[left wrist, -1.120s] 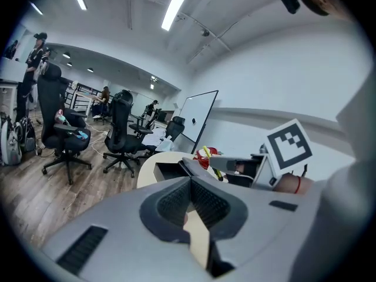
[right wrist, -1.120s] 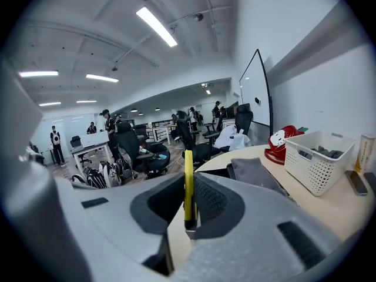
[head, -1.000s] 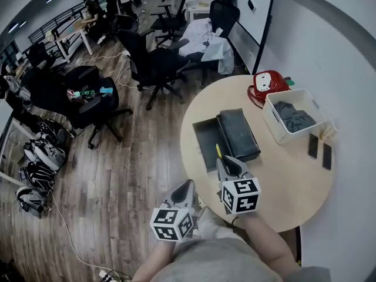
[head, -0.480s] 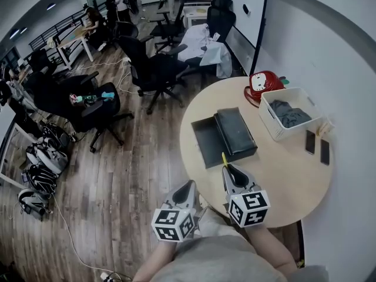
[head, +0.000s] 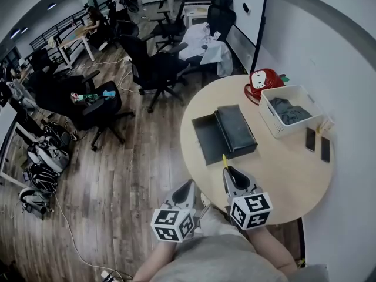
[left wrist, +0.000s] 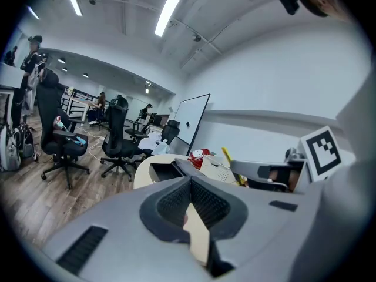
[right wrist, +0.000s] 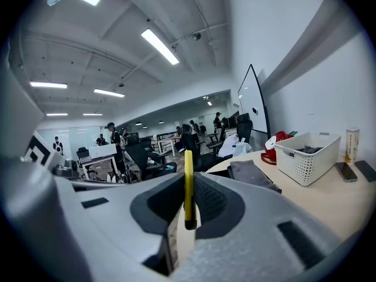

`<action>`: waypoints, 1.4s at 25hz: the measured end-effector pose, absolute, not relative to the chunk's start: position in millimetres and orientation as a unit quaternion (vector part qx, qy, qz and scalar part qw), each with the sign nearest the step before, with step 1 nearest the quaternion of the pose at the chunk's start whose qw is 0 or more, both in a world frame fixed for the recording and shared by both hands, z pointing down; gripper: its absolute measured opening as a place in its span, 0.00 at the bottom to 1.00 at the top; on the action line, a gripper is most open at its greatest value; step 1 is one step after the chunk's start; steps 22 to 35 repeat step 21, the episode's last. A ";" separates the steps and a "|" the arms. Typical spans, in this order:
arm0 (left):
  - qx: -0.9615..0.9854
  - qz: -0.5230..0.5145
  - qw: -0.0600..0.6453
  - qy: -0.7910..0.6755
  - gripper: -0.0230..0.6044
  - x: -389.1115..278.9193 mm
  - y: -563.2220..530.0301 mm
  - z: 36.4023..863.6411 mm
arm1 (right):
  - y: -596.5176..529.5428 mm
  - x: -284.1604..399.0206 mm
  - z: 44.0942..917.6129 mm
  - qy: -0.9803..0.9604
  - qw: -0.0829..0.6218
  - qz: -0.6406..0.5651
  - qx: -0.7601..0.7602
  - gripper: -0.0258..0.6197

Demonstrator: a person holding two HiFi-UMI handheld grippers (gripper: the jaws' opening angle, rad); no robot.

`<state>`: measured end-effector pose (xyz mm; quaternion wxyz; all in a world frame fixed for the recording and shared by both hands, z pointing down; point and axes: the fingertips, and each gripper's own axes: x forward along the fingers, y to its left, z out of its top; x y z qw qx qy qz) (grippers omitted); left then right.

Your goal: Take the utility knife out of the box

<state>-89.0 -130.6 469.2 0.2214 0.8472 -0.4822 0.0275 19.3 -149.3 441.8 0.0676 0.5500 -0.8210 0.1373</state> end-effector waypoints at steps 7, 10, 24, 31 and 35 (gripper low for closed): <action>0.846 0.029 0.223 -0.483 0.04 -89.9 -133.9 470.2 | -150.1 19.3 440.6 -0.823 0.066 0.135 0.548 0.10; 0.847 0.029 0.223 -0.482 0.04 -89.8 -135.8 470.8 | -152.3 18.7 441.1 -0.824 0.065 0.135 0.546 0.10; 0.848 0.029 0.224 -0.480 0.04 -92.1 -135.7 471.8 | -154.0 9.9 440.7 -0.830 0.061 0.132 0.539 0.10; 0.848 0.029 0.224 -0.480 0.04 -92.1 -135.7 471.8 | -154.0 9.9 440.7 -0.830 0.061 0.132 0.539 0.10; 0.848 0.029 0.224 -0.480 0.04 -92.1 -135.7 471.8 | -154.0 9.9 440.7 -0.830 0.061 0.132 0.539 0.10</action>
